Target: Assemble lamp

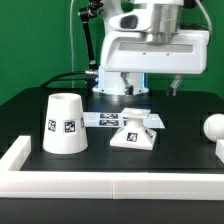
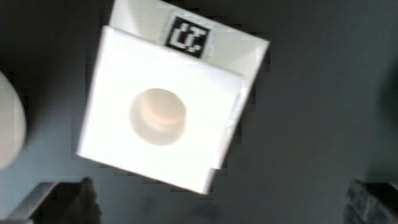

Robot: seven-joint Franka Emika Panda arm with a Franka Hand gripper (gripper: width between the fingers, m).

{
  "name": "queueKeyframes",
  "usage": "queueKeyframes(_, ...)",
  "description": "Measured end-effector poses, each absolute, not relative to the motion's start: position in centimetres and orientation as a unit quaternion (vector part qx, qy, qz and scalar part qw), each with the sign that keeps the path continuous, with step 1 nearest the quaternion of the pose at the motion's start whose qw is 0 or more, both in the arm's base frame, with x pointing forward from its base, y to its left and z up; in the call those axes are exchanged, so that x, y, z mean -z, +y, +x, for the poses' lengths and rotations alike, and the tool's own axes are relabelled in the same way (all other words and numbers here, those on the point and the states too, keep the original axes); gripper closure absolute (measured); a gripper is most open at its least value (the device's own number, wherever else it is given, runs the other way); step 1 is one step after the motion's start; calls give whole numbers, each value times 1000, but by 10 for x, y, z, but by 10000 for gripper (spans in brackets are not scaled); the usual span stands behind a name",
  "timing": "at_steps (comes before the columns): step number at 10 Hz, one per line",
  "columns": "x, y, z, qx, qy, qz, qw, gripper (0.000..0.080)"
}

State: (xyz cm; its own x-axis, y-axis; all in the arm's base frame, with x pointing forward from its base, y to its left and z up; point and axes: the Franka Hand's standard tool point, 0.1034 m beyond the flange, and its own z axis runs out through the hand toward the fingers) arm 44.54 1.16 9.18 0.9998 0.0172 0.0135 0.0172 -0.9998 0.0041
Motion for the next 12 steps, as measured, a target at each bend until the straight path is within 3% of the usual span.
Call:
queueKeyframes(4, -91, 10, 445, -8, -25, 1000, -3, 100)
queueKeyframes(6, -82, -7, 443, -3, -12, 1000, -6, 100)
queueKeyframes(10, -62, -7, 439, 13, -27, 1000, -9, 100)
queueKeyframes(12, -61, -7, 441, 17, -26, 999, -9, 100)
